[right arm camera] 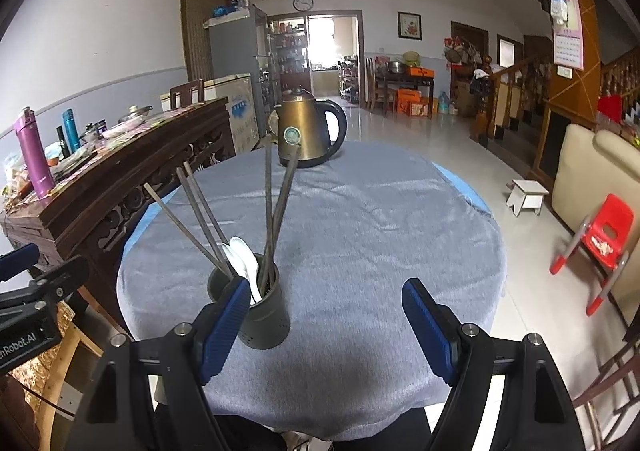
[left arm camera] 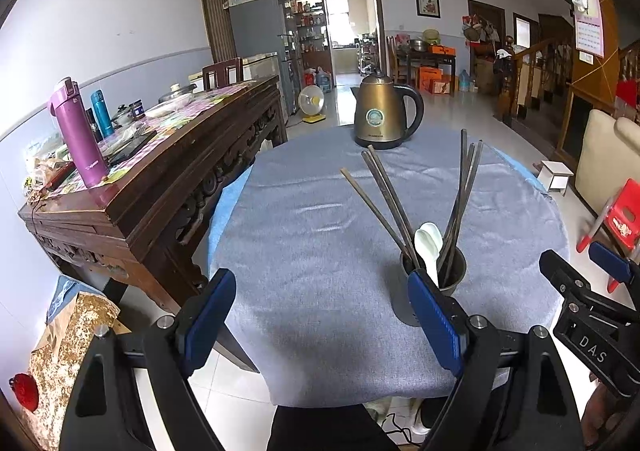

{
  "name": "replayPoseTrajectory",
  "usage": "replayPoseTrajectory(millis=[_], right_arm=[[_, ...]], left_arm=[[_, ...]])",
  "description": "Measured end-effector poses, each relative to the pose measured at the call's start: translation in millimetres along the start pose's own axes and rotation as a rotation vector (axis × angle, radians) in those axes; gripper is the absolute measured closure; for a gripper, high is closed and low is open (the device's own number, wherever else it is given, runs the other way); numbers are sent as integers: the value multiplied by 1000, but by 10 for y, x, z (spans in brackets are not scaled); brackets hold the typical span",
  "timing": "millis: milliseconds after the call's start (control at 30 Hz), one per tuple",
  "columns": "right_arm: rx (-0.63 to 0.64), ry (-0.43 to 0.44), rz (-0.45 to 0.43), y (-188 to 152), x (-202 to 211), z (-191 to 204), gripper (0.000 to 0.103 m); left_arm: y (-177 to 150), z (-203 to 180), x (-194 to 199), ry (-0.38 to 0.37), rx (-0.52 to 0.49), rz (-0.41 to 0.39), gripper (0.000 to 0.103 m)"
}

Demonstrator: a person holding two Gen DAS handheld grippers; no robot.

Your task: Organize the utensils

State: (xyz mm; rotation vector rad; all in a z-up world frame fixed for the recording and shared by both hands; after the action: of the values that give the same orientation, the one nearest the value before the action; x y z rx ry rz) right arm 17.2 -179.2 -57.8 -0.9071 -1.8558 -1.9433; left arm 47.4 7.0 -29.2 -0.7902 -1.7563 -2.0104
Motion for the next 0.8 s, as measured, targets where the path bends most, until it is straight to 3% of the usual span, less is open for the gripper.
replayPoseTrajectory(millis=[800], right_arm=[[32,-5,4,37,-118,100,22]], left_arm=[[-28,38,-124,-1,5,13,15]])
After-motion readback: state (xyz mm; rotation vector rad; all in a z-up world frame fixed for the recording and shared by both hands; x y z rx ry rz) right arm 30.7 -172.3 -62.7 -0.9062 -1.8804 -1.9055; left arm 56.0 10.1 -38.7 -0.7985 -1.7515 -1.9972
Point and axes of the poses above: each gripper's, at about its wrist camera, not at the fingertips, and x roughly against the way its jaws point, z to its left, y to its top, the point moved 6 cm from there along -x, roughly the way its jaws point, and after that the axes turned 3 degrees about -y, right-handed, at the moved point
